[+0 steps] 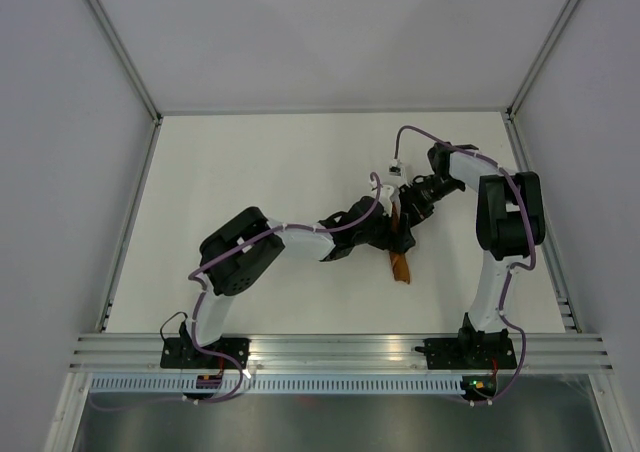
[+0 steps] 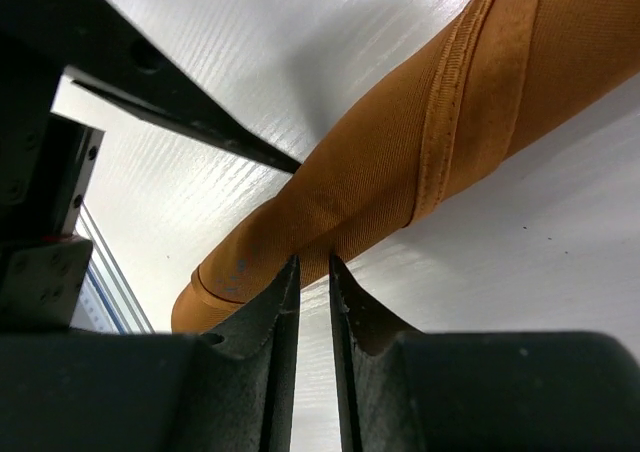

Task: Fold the napkin, place the utensils inside, and roll it up
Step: Roll the napkin with the utensil

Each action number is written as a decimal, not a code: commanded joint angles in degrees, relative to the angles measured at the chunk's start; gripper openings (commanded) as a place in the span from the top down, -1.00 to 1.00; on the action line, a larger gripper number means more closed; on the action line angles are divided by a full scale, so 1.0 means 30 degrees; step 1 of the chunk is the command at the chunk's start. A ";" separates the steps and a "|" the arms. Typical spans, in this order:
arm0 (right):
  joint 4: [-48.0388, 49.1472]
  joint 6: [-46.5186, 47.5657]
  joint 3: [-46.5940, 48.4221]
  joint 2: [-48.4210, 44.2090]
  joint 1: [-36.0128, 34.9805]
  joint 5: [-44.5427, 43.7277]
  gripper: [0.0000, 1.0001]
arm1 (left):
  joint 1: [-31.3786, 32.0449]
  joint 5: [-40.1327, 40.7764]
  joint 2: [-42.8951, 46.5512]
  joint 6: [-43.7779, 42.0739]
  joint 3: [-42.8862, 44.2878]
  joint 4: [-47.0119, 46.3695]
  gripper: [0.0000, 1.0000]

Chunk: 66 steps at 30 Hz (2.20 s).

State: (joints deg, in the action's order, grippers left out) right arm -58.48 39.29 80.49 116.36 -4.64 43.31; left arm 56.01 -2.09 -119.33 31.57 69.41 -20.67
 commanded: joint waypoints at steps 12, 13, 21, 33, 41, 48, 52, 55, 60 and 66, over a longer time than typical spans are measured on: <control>0.0128 0.0293 0.0446 0.0473 0.0054 0.0739 0.55 | 0.0139 0.0637 0.1658 -0.1500 -0.0605 0.1059 -0.97; 0.0128 0.0322 0.0504 0.0415 0.0054 0.0739 0.56 | 0.0139 0.0956 0.1835 -0.1501 -0.0722 0.1029 -0.97; -0.0311 0.0322 0.0827 -0.0433 0.0083 0.1120 0.54 | 0.0081 0.1720 0.3563 -0.1735 -0.1485 0.1351 -0.99; 0.2496 -0.3188 0.1033 -0.4207 0.1106 0.0653 0.19 | -0.2377 0.1135 1.0057 -0.0973 -0.3446 0.4894 -0.99; 0.7683 -0.8021 -0.0754 -0.9395 0.2894 -0.3388 -0.53 | -0.3844 0.2511 1.5484 -0.1939 -0.4765 0.8497 -0.99; 0.7889 -0.9461 -0.1720 -1.2707 0.3891 -0.5555 -0.96 | -0.4840 0.3681 2.0142 -0.3080 -0.5762 1.1046 -0.99; 0.9001 -1.0164 -0.2920 -1.4378 0.4184 -0.7782 -0.96 | -0.5251 0.4064 2.2165 -0.3463 -0.6201 1.2567 -0.99; 0.9296 -1.0575 -0.3448 -1.5491 0.4244 -0.8634 -0.96 | -0.5427 0.4241 2.3046 -0.3668 -0.6407 1.3301 -0.99; 0.9737 -1.0928 -0.3978 -1.6695 0.4302 -0.8841 -0.96 | -0.5515 0.4183 2.3633 -0.3932 -0.6407 1.3832 -0.99; 1.0380 -1.1513 -0.4358 -1.6783 0.4302 -0.9016 -0.96 | -0.5515 0.4065 2.3926 -0.3903 -0.6465 1.3832 -0.99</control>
State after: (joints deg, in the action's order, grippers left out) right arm -29.43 7.99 68.64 66.70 8.12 18.98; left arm 39.81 10.24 -48.47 22.74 50.35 19.73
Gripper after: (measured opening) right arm 0.979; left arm 0.993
